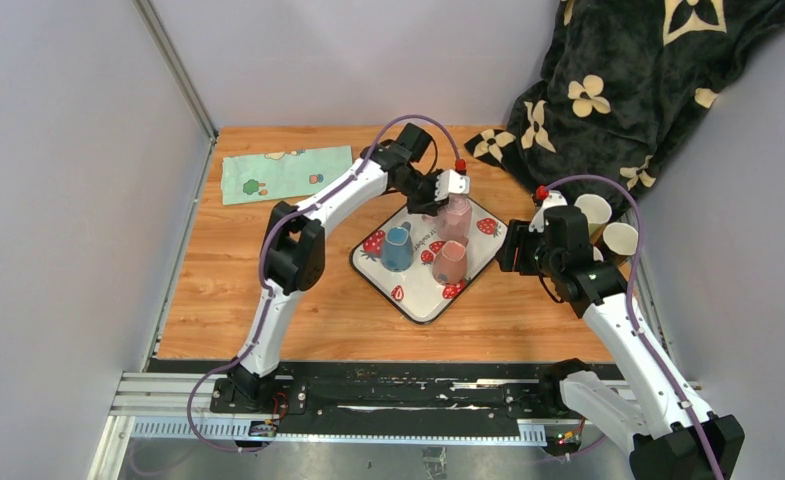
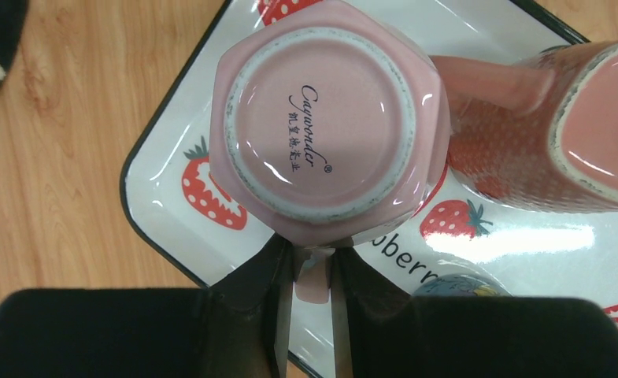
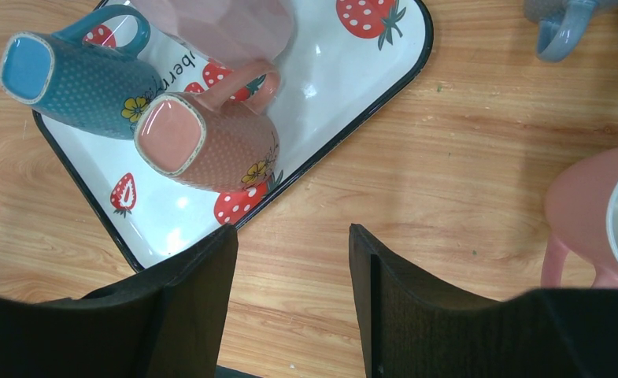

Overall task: Turn the mug right side up
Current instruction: Turn over the cup on the tray.

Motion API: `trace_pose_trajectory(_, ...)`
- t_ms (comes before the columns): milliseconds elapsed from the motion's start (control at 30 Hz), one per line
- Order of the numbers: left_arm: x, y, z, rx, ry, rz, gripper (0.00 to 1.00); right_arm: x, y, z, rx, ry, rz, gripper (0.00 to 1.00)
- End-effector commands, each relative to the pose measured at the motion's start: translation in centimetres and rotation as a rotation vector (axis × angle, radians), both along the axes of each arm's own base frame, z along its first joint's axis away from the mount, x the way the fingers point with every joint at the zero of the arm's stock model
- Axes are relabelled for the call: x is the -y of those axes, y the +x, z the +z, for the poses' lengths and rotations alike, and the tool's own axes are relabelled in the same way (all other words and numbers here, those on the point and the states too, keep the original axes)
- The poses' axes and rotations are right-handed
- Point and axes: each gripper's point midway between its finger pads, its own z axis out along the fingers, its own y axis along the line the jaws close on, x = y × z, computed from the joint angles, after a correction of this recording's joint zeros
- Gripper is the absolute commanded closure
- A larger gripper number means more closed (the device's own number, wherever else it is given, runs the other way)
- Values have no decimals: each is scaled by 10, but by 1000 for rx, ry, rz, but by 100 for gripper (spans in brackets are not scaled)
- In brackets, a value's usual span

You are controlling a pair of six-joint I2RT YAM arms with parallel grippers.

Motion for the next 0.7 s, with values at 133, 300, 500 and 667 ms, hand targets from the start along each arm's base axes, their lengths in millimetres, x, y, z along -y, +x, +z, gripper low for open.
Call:
trace_pose_trajectory(133, 26, 5, 110, 145, -270, 40, 100, 4, -3, -1, 0, -5, -21, 41)
trace_pose_trajectory(300, 24, 19, 150, 195, -419, 228, 100, 6, -2, 9, 35, 1, -35, 41)
trace_pose_trajectory(500, 10, 11, 213, 238, -658, 374, 100, 5, 3, 29, 139, 42, -52, 41)
trace_pose_trajectory(667, -4, -4, 247, 208, -751, 442, 100, -3, 8, 43, 219, 113, -44, 42)
